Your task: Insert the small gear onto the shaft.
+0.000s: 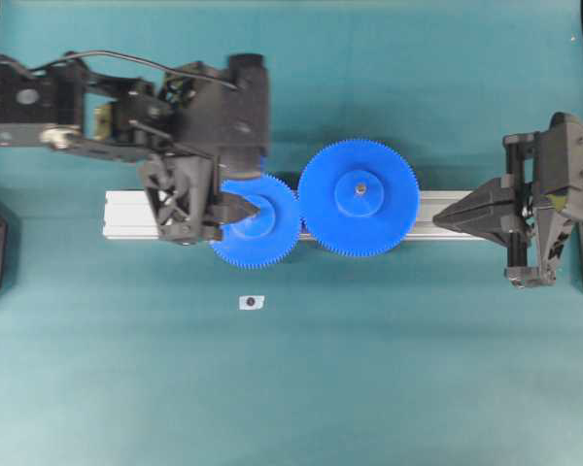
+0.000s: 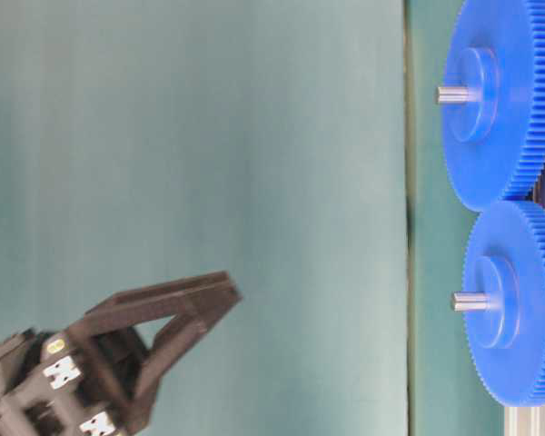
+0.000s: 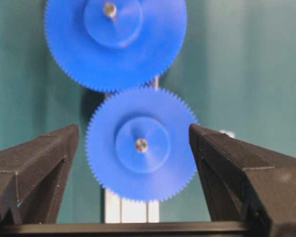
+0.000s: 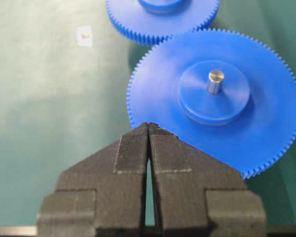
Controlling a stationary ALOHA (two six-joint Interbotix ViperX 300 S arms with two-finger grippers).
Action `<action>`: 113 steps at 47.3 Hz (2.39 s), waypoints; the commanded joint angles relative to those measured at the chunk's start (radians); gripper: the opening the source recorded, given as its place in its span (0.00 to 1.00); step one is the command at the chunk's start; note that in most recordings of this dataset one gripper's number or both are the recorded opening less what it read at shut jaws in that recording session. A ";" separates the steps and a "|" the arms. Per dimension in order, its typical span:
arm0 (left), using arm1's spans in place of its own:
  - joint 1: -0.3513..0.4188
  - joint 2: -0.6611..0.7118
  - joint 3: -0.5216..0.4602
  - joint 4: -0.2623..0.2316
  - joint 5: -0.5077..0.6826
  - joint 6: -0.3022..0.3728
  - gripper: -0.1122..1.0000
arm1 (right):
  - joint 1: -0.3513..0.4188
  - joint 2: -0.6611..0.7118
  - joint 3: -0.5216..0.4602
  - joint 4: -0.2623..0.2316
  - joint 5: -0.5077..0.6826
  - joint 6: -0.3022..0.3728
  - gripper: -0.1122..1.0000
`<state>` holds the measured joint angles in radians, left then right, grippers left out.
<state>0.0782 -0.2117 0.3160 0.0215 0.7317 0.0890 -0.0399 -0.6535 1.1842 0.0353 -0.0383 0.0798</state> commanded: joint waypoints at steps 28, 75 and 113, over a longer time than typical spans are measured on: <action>-0.025 -0.037 0.021 0.002 -0.009 -0.031 0.86 | 0.000 -0.002 -0.012 0.002 -0.008 0.009 0.13; -0.025 -0.011 0.020 0.002 0.014 -0.032 0.86 | -0.002 -0.003 -0.012 0.002 -0.008 0.009 0.13; -0.028 -0.011 0.017 0.005 0.044 -0.037 0.86 | -0.002 -0.003 -0.012 0.002 -0.008 0.009 0.13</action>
<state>0.0537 -0.2102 0.3528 0.0215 0.7777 0.0537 -0.0399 -0.6550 1.1842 0.0353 -0.0383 0.0798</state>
